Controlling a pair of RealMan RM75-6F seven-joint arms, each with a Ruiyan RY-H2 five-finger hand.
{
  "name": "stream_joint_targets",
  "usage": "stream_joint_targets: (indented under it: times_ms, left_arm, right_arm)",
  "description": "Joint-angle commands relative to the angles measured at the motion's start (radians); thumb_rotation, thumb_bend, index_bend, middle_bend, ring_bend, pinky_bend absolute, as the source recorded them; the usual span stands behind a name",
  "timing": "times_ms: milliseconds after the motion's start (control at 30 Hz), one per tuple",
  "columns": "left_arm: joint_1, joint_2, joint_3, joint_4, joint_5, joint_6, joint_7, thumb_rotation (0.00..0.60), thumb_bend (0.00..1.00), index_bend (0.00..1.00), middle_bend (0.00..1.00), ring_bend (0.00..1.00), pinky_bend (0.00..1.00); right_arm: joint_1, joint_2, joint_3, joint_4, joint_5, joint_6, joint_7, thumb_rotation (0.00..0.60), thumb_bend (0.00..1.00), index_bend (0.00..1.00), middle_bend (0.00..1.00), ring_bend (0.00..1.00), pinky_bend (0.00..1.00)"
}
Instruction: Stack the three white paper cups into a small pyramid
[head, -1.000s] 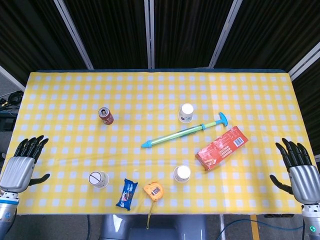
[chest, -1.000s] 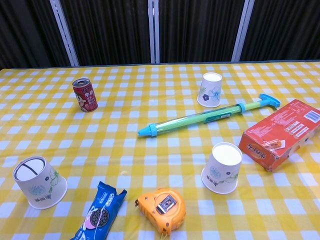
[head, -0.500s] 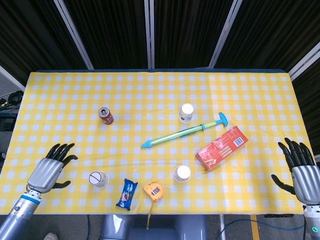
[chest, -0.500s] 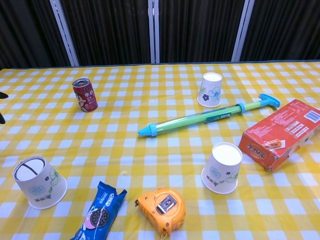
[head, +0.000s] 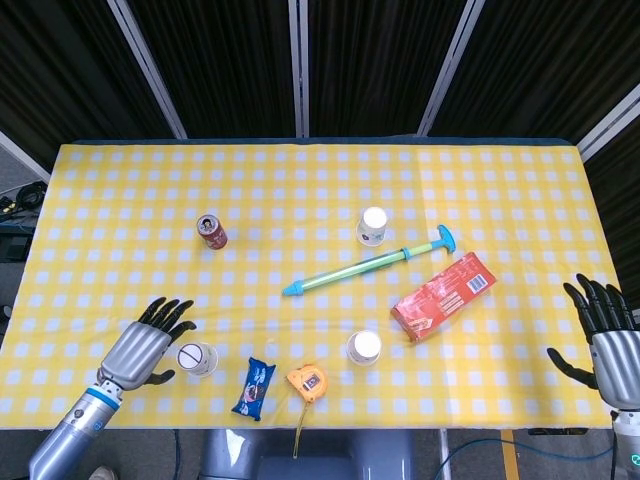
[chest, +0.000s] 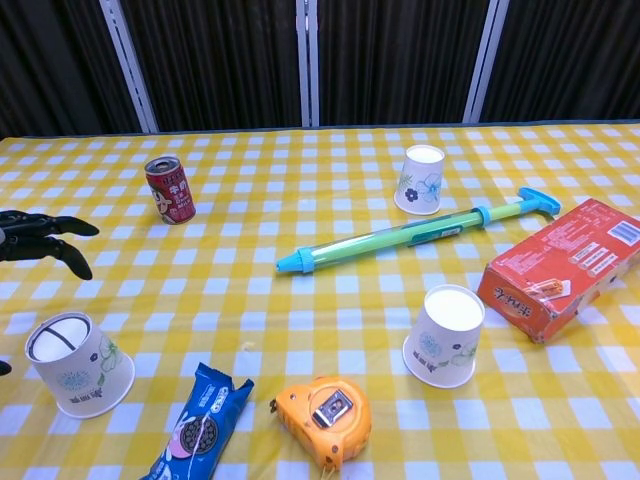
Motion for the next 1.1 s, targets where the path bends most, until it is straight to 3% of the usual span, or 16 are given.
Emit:
stream_joint_targets:
  times_ms: [33, 200, 467, 800, 1100]
  left_arm:
    - [-0.013, -0.011, -0.003, -0.007, -0.017, -0.017, 0.016, 0.6, 0.19, 0.26, 0.0, 0.0, 0.0]
    - [-0.026, -0.031, -0.002, -0.006, -0.04, -0.031, 0.04, 0.6, 0.22, 0.3, 0.0, 0.0, 0.0]
    - [-0.031, -0.041, 0.001, -0.003, -0.05, -0.026, 0.047, 0.6, 0.28, 0.47, 0.0, 0.0, 0.0]
    - [-0.048, -0.03, -0.014, -0.023, -0.057, -0.013, 0.038, 0.6, 0.28, 0.47, 0.0, 0.0, 0.0]
    - [-0.118, -0.015, -0.091, -0.096, -0.102, -0.037, 0.075, 0.6, 0.28, 0.47, 0.0, 0.0, 0.0]
  right_arm:
    - [0.0, 0.0, 0.0, 0.0, 0.0, 0.0, 0.0, 0.6, 0.1, 0.04, 0.0, 0.0, 0.0]
    - [-0.001, 0.0, 0.004, 0.002, 0.002, 0.005, 0.003, 0.6, 0.1, 0.04, 0.0, 0.0, 0.0]
    - [-0.004, -0.001, 0.008, 0.005, 0.001, 0.015, 0.014, 0.6, 0.1, 0.04, 0.0, 0.0, 0.0]
    - [-0.002, 0.002, 0.01, 0.007, 0.008, 0.009, 0.031, 0.6, 0.1, 0.04, 0.0, 0.0, 0.0]
    - [0.0, 0.007, 0.015, 0.01, 0.019, 0.002, 0.058, 0.6, 0.1, 0.04, 0.0, 0.0, 0.0]
